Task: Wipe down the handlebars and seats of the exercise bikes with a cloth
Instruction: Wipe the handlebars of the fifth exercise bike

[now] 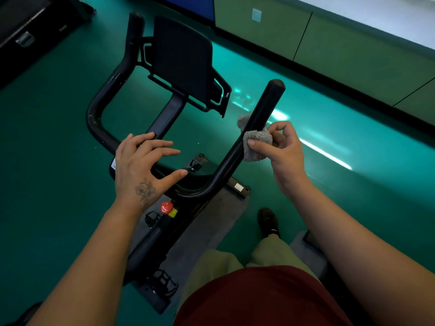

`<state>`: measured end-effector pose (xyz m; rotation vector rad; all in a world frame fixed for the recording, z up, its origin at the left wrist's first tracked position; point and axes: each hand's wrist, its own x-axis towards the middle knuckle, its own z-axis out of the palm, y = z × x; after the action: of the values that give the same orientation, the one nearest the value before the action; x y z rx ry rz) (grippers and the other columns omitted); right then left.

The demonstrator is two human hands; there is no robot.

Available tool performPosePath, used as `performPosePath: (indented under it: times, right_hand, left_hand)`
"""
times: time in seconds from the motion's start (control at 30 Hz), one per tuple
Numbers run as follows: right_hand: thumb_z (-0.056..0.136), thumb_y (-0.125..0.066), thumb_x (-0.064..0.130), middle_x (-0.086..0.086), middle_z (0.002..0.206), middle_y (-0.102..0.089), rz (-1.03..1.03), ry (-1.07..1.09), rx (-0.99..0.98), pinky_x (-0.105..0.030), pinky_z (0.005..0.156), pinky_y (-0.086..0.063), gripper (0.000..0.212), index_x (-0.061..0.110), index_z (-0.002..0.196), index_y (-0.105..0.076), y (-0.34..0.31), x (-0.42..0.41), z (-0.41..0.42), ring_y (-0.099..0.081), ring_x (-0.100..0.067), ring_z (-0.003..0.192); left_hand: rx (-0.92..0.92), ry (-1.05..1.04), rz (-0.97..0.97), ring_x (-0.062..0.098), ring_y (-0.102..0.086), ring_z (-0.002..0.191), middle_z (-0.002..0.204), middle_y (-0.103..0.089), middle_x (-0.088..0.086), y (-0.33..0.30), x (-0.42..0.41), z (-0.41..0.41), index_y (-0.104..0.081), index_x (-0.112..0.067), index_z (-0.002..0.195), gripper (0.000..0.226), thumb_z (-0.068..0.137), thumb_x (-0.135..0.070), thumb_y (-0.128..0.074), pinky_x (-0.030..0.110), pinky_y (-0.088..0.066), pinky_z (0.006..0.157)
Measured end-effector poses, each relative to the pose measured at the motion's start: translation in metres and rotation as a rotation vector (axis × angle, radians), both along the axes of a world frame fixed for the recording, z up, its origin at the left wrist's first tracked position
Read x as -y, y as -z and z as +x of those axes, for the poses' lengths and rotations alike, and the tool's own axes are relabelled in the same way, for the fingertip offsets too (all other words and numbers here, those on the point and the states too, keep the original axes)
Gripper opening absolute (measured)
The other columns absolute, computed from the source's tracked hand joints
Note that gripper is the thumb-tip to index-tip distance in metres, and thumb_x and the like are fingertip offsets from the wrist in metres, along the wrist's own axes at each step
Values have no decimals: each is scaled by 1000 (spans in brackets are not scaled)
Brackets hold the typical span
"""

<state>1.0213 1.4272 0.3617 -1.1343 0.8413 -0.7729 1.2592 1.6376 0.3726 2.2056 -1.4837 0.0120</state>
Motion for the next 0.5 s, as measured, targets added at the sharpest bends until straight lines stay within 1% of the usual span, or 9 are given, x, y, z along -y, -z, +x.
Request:
performPosePath:
  times: [0.1, 0.13, 0.2, 0.3, 0.4, 0.43, 0.5]
  right_hand:
    - [76, -85, 8, -8, 91, -71, 50, -22, -6, -29, 64, -54, 41, 19, 95, -51, 10, -19, 0, -67, -20, 78]
    - [79, -85, 4, -7, 90, -71, 63, -32, -12, -29, 63, -55, 40, 19, 94, -51, 13, -24, -1, -67, -19, 77]
    - [82, -84, -1, -11, 91, -71, 62, -48, -34, -32, 65, -57, 40, 19, 93, -52, 14, -26, -4, -68, -23, 78]
    - [77, -89, 6, -18, 98, -71, -9, -30, -64, -38, 71, -60, 42, 18, 95, -53, 6, -16, -6, -69, -29, 86]
    - [78, -90, 8, -20, 103, -74, -44, 48, -62, -37, 73, -56, 45, 20, 98, -51, -6, -4, -5, -71, -28, 91]
    - [76, -92, 14, -24, 105, -73, -55, 71, -58, -38, 74, -55, 46, 22, 97, -51, -8, -2, -3, -70, -29, 91]
    - [70, -94, 24, -33, 110, -69, -71, 84, -62, -43, 75, -52, 49, 26, 95, -52, -8, -4, 1, -67, -31, 93]
  left_hand:
    - [3, 5, -7, 20, -47, 142, 130, -69, -15, 1, -1, 2, -78, -33, 117, 52, 84, -72, -71, 52, -20, 126]
    - [2, 6, -9, 20, -47, 142, 130, -69, -15, 1, -1, 2, -78, -33, 117, 52, 84, -72, -71, 53, -20, 126]
    - [4, 10, -13, 20, -48, 142, 130, -69, -14, 2, 0, 2, -78, -32, 116, 52, 83, -72, -71, 53, -21, 126]
    - [10, 14, -19, 21, -48, 141, 129, -70, -14, 3, 0, 2, -79, -32, 116, 52, 83, -72, -72, 52, -20, 126]
    - [5, 15, -10, 21, -48, 141, 129, -70, -14, 1, 0, 2, -79, -33, 115, 52, 83, -73, -71, 51, -20, 126]
    - [3, 15, -5, 21, -48, 141, 129, -70, -14, 0, 0, 2, -79, -33, 115, 52, 83, -73, -70, 51, -20, 126]
    - [5, 24, 3, 21, -48, 141, 129, -70, -14, 0, 0, 3, -79, -33, 115, 52, 83, -74, -70, 51, -20, 126]
